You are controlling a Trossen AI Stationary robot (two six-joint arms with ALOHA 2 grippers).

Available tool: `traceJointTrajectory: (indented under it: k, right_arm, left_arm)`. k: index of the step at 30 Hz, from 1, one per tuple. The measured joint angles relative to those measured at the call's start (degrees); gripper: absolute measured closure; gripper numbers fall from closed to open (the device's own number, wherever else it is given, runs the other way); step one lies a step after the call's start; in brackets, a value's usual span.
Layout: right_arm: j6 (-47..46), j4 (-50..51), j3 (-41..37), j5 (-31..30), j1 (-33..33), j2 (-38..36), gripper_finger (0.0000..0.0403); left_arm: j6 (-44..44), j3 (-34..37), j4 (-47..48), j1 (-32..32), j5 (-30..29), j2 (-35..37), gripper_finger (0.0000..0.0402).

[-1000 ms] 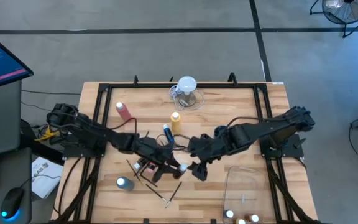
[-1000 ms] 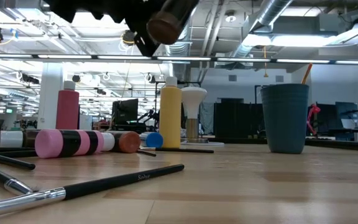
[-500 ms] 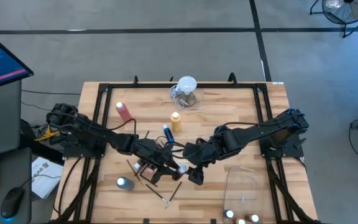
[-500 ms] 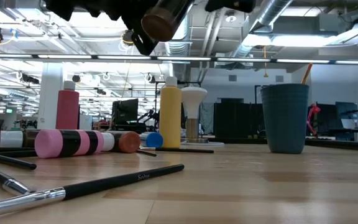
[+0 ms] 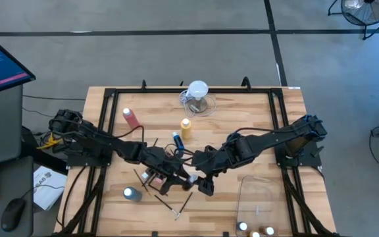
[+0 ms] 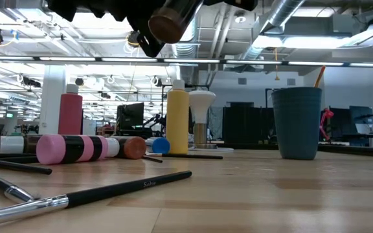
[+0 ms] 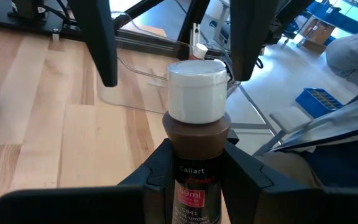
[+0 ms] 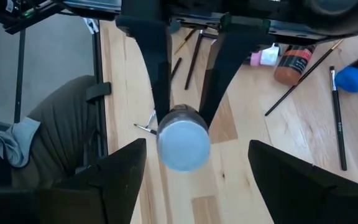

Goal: Pick & Place Paint Supplies
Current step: Put the small dark green paint bottle into the transparent bin

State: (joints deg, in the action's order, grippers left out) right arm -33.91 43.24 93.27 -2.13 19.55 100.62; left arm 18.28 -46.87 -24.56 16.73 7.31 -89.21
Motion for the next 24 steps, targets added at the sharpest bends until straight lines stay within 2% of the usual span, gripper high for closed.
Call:
traceJointTrajectory:
  k: [24]
  right_arm:
    - [0.9, -3.6, 0.0, 2.3, -0.3, 2.8, 0.0127]
  left_arm:
    - [-0.5, 0.1, -1.3, 0.0, -0.6, 0.0, 0.0323]
